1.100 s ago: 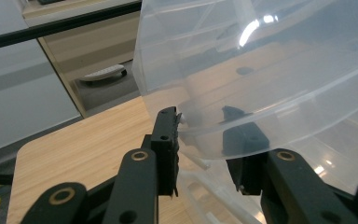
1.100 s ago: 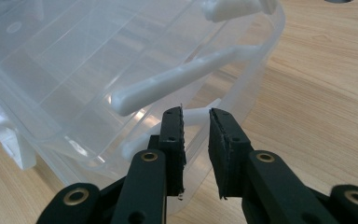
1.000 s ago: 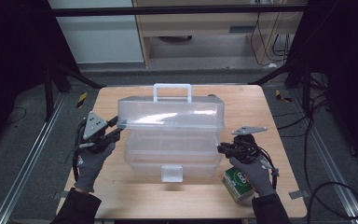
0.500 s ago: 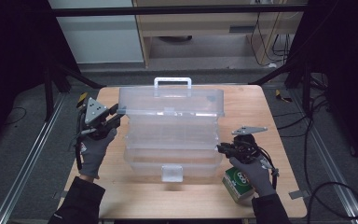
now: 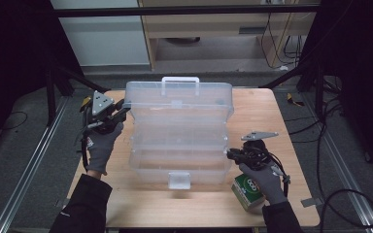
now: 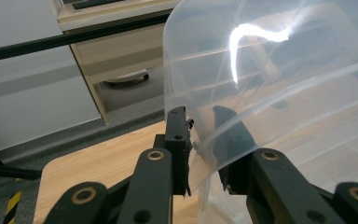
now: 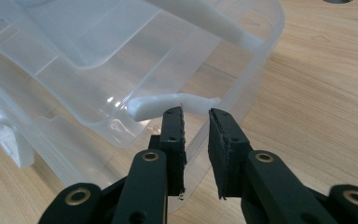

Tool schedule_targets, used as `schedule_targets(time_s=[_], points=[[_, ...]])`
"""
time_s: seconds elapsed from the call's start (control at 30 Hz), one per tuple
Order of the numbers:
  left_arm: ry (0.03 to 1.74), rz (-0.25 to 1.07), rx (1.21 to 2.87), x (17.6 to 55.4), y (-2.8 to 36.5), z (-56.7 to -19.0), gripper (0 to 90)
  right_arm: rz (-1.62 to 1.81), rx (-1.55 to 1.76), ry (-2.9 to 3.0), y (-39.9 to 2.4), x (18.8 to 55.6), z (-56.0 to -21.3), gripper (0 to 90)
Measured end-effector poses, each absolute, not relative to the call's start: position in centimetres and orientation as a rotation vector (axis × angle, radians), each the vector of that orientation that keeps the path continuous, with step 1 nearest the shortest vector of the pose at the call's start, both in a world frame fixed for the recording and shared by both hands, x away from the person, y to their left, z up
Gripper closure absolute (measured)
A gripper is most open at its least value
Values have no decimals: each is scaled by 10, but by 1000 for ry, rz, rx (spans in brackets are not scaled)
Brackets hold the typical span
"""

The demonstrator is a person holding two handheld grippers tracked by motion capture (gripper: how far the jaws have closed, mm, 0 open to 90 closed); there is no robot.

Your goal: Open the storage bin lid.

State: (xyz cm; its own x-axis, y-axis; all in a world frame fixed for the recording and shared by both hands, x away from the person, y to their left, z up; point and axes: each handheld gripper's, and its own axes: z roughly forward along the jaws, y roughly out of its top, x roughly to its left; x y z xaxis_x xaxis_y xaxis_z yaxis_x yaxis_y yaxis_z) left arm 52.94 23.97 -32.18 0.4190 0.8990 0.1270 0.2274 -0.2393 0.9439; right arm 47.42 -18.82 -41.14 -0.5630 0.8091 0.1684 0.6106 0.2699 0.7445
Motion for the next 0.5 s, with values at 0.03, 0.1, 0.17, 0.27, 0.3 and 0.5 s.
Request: schedule_targets(time_s=[0.03,0.1,0.17,0.27,0.3,0.5], points=[[990,879,1715,531,239,-321,756,1173,1311,2296,-188,474,-411,762],[993,881,1713,533,239,-321,758,1175,1311,2296,-188,474,-411,762],[998,880,1708,535,239,-320,760,1179,1300,2293,-188,475,-412,762],[1003,878,1707,538,239,-319,762,1178,1301,2294,-188,475,-412,762],[1004,877,1705,539,239,-319,763,1178,1301,2294,-188,475,-412,762],[1015,908,1717,547,234,-314,764,1179,1304,2294,-188,474,-412,762]])
